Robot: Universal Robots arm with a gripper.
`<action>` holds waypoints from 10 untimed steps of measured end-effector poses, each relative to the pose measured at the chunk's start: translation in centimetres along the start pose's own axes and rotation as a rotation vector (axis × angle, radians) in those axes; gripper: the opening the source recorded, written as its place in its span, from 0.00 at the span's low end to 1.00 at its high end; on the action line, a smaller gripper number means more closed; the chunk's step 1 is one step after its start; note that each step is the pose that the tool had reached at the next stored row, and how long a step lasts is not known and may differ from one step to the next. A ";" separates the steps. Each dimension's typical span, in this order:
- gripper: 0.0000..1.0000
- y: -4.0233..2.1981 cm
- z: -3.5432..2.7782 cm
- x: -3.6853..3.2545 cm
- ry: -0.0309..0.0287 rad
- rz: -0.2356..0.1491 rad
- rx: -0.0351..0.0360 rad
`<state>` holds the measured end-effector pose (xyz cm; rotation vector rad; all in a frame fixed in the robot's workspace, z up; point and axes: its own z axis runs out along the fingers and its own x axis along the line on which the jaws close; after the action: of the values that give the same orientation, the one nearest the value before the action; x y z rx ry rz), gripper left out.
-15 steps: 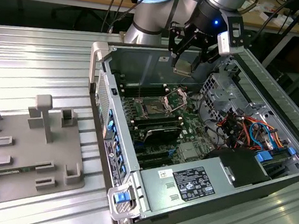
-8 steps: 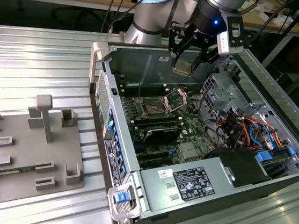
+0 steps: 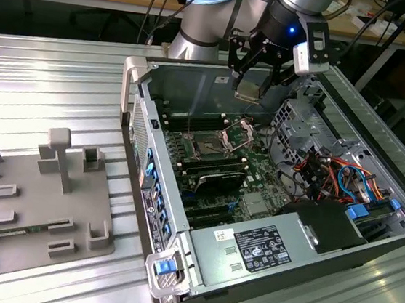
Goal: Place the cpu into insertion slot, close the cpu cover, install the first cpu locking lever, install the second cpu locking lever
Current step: 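Place the cpu into insertion slot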
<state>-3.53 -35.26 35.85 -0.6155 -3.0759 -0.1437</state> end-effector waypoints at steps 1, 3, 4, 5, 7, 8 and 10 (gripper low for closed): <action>0.55 0.00 0.00 0.00 -0.0002 0.002 0.0000; 0.55 0.00 0.00 0.00 -0.0005 0.005 0.0000; 0.55 0.00 0.00 0.00 -0.0007 0.008 -0.0001; 0.55 0.00 0.00 0.00 -0.0010 0.011 -0.0002; 0.55 0.00 0.00 0.00 -0.0012 0.014 -0.0002; 0.55 0.00 0.00 0.01 -0.0014 0.015 -0.0003; 0.55 0.00 0.00 0.01 -0.0017 0.019 -0.0003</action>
<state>-3.54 -35.26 35.85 -0.6448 -3.0708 -0.1437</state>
